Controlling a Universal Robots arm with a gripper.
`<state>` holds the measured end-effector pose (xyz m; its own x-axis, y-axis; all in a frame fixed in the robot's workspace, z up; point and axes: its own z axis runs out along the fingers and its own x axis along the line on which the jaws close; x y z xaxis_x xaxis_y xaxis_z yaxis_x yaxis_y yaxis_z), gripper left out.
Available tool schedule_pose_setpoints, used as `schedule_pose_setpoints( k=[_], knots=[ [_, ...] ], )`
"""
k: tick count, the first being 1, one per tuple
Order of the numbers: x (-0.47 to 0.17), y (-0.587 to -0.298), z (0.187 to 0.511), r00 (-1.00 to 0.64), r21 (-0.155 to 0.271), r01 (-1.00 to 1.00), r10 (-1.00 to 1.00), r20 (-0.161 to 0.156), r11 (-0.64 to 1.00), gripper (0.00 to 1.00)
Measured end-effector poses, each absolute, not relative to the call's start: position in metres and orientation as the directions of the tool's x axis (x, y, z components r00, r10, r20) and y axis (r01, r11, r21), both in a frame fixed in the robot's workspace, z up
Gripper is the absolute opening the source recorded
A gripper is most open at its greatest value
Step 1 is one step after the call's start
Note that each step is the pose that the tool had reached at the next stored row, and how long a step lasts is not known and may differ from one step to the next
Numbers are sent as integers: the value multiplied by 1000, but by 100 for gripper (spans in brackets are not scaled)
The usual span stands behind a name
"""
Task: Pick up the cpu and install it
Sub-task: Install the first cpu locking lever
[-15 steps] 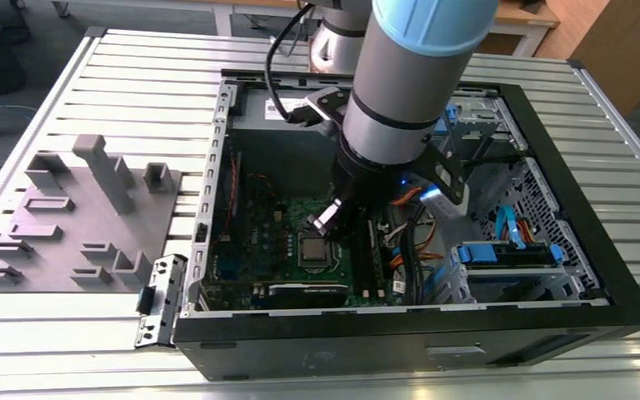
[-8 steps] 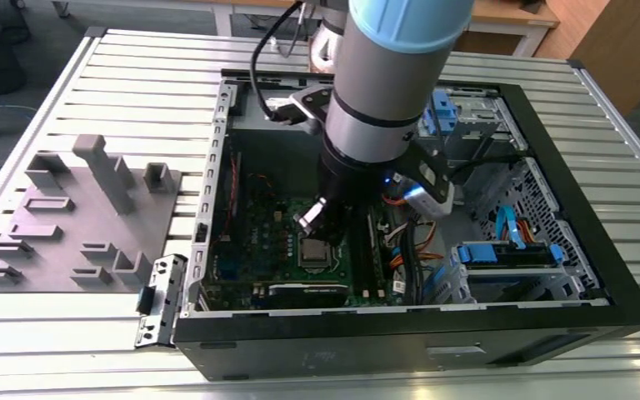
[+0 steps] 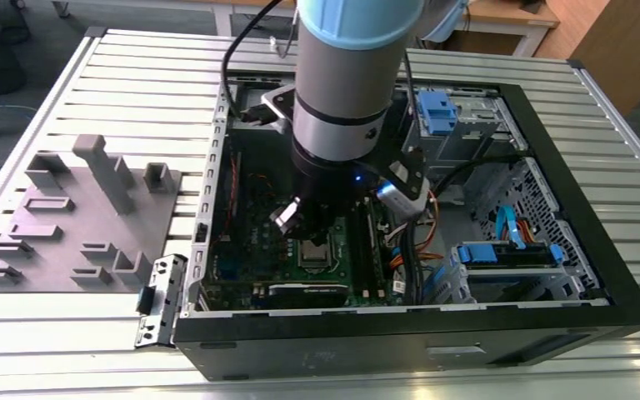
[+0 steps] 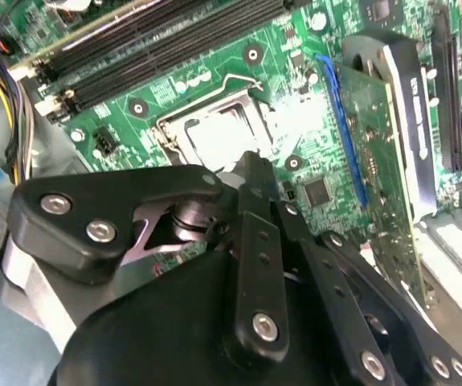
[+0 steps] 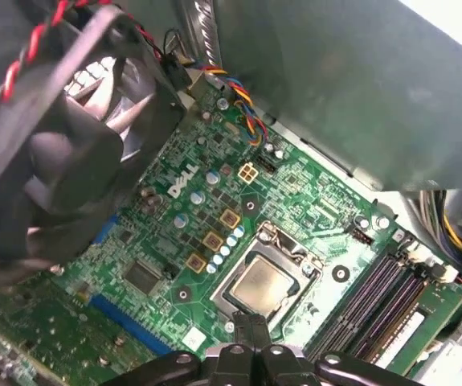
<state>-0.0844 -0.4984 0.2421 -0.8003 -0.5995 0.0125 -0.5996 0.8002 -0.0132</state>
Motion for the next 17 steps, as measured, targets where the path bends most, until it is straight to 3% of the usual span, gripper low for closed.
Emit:
schedule_pose_setpoints(
  k=[3, 17],
  knots=[
    [-88, -498, 242, -800, -26, -599, -600, -9, 800, 11],
    [-85, -498, 252, -800, -24, -599, -600, -11, 800, 11]
  ],
)
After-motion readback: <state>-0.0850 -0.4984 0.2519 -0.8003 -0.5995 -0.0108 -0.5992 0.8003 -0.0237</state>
